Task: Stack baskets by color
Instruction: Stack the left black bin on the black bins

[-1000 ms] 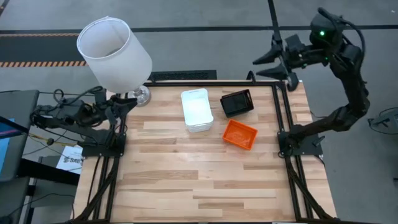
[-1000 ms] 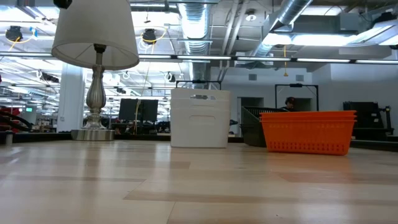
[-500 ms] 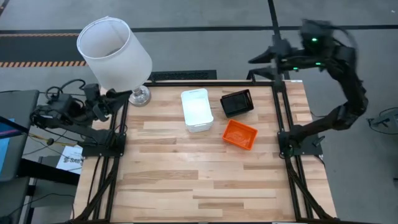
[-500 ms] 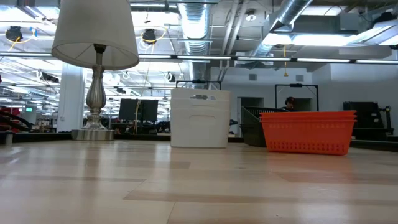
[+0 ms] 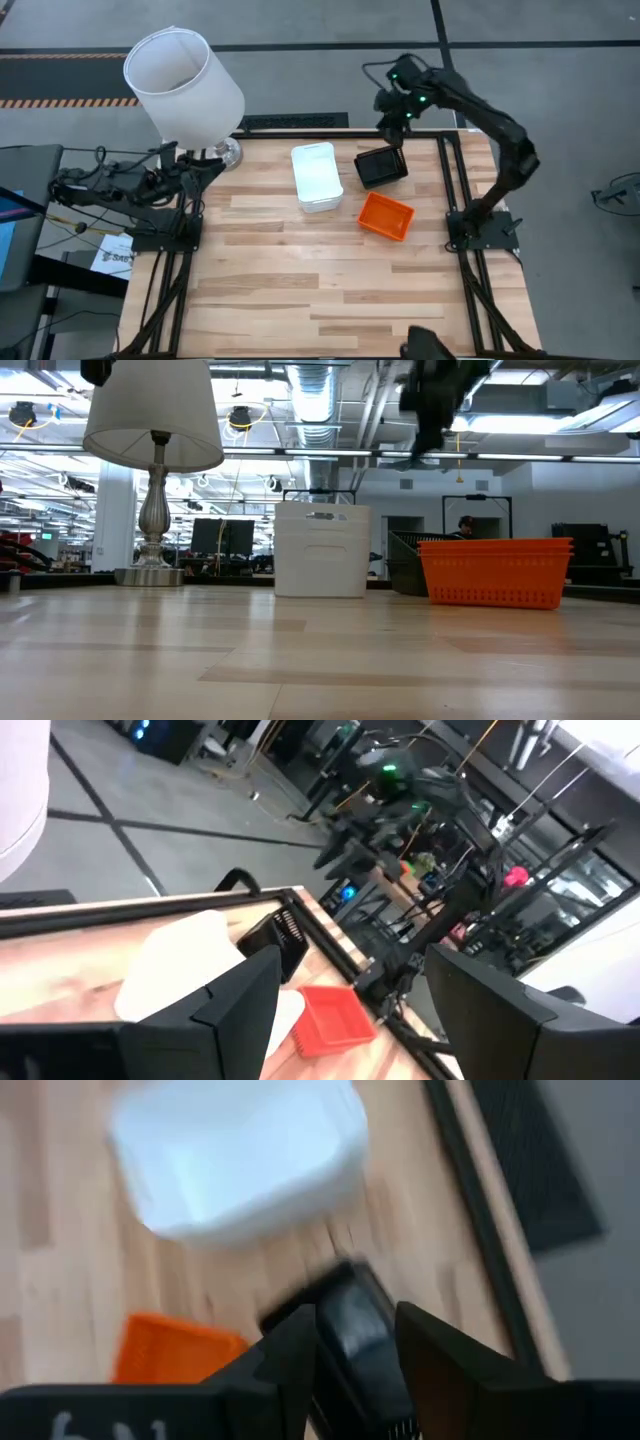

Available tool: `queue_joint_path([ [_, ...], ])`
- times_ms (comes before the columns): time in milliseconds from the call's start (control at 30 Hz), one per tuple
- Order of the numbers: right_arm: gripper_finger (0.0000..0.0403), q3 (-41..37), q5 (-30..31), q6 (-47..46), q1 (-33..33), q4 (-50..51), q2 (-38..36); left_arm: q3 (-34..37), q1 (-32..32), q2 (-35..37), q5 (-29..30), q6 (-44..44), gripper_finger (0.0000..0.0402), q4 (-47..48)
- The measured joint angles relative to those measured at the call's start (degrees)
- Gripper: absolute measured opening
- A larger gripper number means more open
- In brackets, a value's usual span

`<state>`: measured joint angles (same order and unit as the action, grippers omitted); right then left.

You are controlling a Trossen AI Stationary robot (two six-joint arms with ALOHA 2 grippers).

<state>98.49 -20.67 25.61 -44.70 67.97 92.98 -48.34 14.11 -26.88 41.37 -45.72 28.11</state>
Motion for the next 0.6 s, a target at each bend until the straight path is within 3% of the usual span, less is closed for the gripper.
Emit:
queue_joint_path([
  [133,0.0151,-5.67,3.07,-1.07,-3.68,-1.25,4.59,0.0,0.0,-0.54,0.01,-0.62,0.0238,1.13],
  [300,0.0139,-9.78,6.48,-9.01,-9.12,-1.7,9.55,0.0,0.0,-0.97,0.02,-0.83,0.0238,1.28],
  [600,0.0138,-10.75,6.84,-18.33,-16.09,-0.87,7.63,0.0,0.0,-0.95,0.05,-0.84,0.0238,1.61],
])
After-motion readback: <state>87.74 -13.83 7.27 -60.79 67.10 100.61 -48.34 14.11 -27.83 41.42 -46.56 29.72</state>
